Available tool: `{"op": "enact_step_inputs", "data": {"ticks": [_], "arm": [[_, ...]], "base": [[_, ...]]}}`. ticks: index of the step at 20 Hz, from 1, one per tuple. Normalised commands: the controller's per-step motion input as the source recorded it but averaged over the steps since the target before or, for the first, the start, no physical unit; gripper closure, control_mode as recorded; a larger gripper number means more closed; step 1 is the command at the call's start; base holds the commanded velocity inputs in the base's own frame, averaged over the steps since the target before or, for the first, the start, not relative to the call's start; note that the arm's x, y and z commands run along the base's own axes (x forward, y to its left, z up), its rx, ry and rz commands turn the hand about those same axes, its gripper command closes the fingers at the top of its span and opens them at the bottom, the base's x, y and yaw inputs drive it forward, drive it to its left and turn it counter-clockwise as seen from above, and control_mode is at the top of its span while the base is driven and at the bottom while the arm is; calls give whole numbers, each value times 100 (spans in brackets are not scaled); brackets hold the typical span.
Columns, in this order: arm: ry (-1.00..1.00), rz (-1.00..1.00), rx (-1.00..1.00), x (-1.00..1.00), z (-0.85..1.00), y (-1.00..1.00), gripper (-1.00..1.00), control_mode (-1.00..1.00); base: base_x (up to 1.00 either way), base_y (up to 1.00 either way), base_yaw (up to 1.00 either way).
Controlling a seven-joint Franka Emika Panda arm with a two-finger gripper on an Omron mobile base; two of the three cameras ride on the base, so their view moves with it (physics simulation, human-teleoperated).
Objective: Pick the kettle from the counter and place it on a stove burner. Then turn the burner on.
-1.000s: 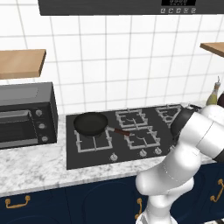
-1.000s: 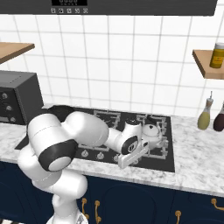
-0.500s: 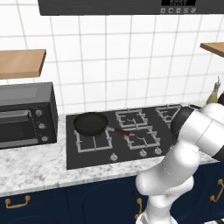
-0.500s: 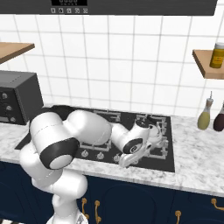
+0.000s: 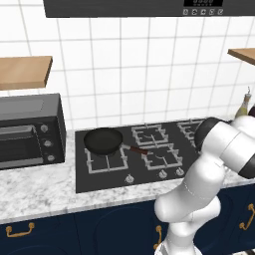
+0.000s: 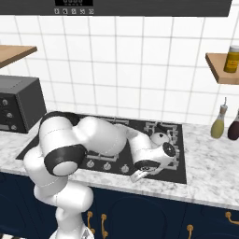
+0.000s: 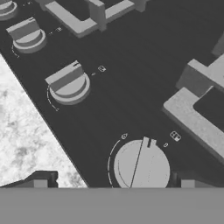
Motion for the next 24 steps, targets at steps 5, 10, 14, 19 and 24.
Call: {"op": "enact_step_inputs", "data": {"ticks": [5, 10, 14, 19, 24], "arm": [[-32, -4, 2, -50, 33, -36, -100, -100], [-42, -13, 10, -69, 34, -77, -100, -100], [-39, -25, 17, -84, 29, -99, -100, -100], [-33, -30, 18, -80, 41, -94, -100, -100], [-36, -34, 19, -77, 76, -53, -100, -100]], "base": [[0, 0, 0], [0, 0, 0], [0, 0, 0], [0, 0, 0], [0, 0, 0]]}}
